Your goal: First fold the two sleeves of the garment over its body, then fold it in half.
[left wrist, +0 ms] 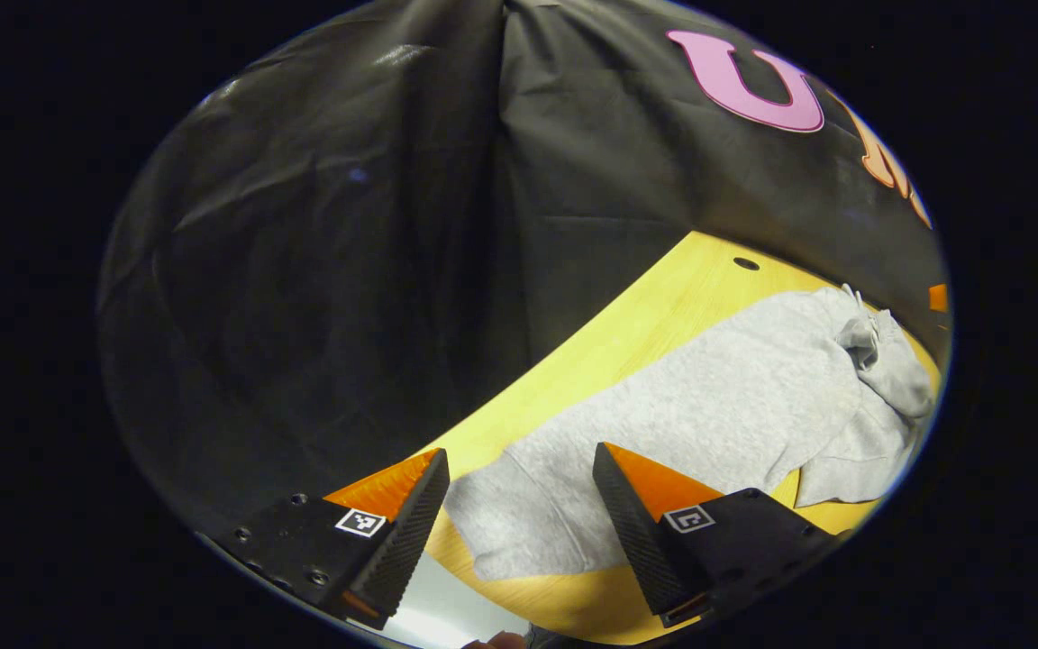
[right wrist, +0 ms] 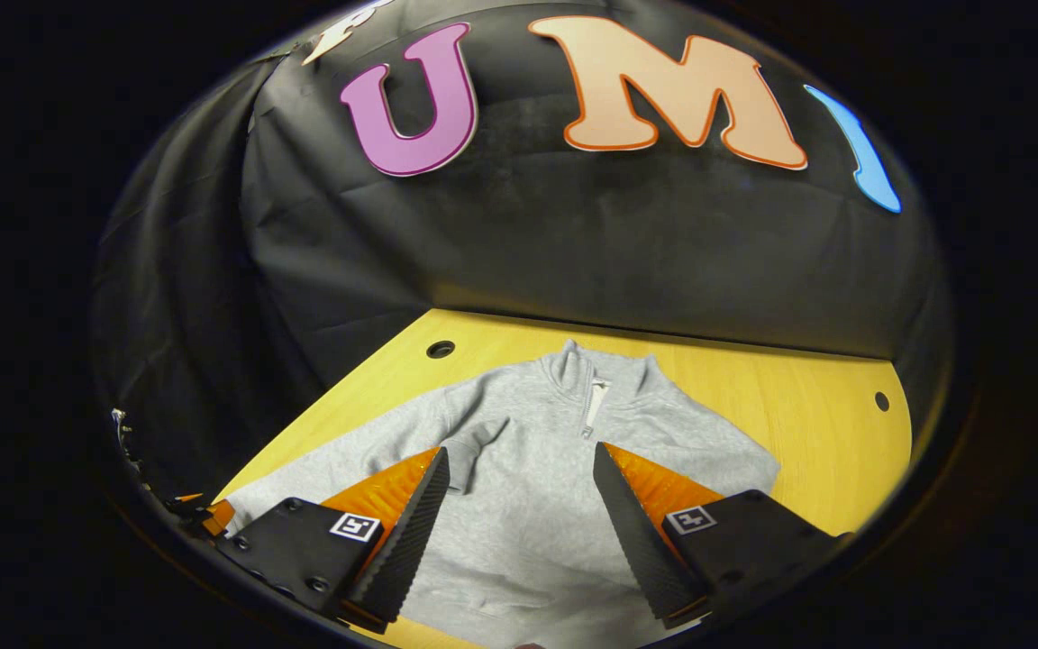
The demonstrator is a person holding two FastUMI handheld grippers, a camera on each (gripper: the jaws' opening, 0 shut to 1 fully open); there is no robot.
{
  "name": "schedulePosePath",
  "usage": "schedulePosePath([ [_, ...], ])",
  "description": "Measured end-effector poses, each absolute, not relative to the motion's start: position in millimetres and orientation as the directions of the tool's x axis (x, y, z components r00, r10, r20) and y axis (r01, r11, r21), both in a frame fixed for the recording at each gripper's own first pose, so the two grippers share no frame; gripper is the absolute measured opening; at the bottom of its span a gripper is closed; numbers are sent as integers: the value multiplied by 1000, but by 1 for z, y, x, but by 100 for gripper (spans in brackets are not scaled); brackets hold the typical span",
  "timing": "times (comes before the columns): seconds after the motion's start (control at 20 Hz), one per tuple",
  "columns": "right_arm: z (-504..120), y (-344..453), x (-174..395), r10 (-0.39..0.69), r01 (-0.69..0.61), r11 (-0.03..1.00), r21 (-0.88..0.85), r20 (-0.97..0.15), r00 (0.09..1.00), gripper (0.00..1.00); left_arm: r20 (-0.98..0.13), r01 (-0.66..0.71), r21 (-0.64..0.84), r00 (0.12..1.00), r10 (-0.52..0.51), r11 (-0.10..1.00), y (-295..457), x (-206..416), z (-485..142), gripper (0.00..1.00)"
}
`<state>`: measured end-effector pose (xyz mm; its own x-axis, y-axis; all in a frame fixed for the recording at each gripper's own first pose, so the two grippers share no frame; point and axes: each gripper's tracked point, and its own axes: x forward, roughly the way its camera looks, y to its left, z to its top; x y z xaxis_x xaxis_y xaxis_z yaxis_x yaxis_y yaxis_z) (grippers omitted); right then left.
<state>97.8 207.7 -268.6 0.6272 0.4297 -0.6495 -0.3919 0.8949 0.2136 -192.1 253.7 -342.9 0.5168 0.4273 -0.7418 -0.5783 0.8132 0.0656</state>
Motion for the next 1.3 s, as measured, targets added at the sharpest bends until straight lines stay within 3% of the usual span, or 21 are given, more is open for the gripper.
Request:
schedulePosePath([
  [0.25,-269,187,97,410,-376,905,201,-653,637,99,-776,-589,75,472,418,804,246,-199,-362,95],
  [0.5,-268,172,93,398,-371,909,189,-658,639,99,-769,-590,43,495,404,806,241,-194,-362,95],
  [0.65,-267,169,89,401,-366,909,198,-657,639,96,-784,-583,18,496,373,812,237,-191,-363,85],
  [0.7,-266,168,88,404,-366,908,203,-654,639,99,-790,-560,16,501,354,829,234,-186,-363,82],
  [0.75,-265,167,87,410,-369,906,208,-652,638,99,-794,-534,12,509,333,846,229,-182,-364,64],
  [0.95,-262,157,84,408,-369,907,203,-640,651,99,-812,-476,87,475,340,875,221,-170,-367,6],
  [1.05,-260,147,81,399,-363,911,195,-636,660,99,-807,-466,71,494,326,882,218,-162,-357,0],
  [1.3,-261,115,70,362,-336,927,167,-637,681,96,-757,-432,45,574,313,901,213,-118,-324,0],
])
